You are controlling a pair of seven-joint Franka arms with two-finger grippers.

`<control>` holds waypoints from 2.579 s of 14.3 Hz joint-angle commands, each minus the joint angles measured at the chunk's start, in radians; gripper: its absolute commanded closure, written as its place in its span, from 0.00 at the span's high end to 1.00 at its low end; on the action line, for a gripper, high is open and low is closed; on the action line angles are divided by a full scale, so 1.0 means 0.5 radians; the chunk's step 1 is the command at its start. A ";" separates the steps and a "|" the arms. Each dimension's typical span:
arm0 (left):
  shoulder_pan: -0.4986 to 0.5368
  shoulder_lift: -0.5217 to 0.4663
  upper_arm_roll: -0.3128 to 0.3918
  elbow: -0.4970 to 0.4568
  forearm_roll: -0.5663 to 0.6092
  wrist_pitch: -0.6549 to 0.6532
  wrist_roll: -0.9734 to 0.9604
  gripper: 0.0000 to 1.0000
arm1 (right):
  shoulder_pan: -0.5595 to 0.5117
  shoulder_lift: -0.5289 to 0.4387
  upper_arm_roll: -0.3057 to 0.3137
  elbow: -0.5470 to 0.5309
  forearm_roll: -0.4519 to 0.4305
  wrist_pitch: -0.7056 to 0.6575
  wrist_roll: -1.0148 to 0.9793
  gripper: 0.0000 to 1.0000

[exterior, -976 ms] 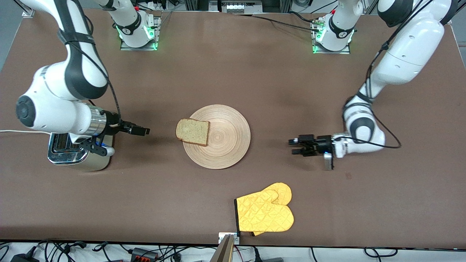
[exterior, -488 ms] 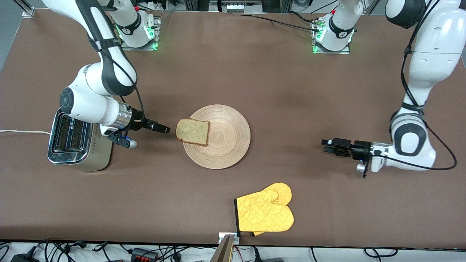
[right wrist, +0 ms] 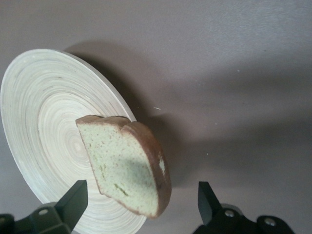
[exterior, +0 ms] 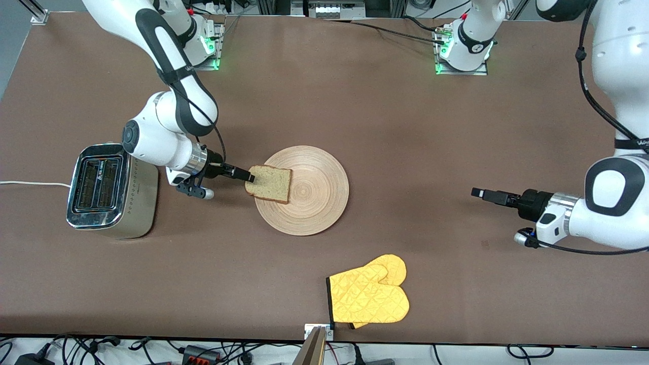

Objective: Move plate and put bread in toaster
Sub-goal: 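Grasp the bread with the right gripper while the left gripper releases the plate, then lift the bread slice off the plate with the right gripper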

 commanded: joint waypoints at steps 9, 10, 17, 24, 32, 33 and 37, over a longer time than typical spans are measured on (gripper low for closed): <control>-0.589 -0.292 0.015 0.079 1.024 -0.035 -0.431 1.00 | 0.086 0.097 0.013 -0.026 0.214 0.154 -0.212 1.00; -0.583 -0.346 0.021 0.079 1.015 -0.035 -0.437 1.00 | 0.076 0.097 0.013 -0.026 0.230 0.151 -0.258 1.00; -0.485 -0.752 0.021 -0.077 0.916 -0.022 -0.406 1.00 | 0.058 0.116 0.013 -0.026 0.257 0.132 -0.354 0.61; -0.463 -0.783 0.024 -0.105 0.858 -0.050 -0.403 1.00 | 0.055 0.110 0.013 -0.017 0.257 0.126 -0.354 0.47; -0.567 -1.008 0.428 -0.431 0.531 0.169 -0.406 1.00 | 0.027 0.070 0.004 -0.005 0.264 0.086 -0.336 0.00; -0.580 -1.134 0.456 -0.652 0.524 0.384 -0.400 1.00 | 0.015 0.067 -0.006 -0.005 0.264 0.056 -0.335 0.00; -0.571 -1.399 0.447 -0.924 0.646 0.616 -0.415 1.00 | -0.095 -0.034 -0.012 0.047 0.261 -0.146 -0.323 0.00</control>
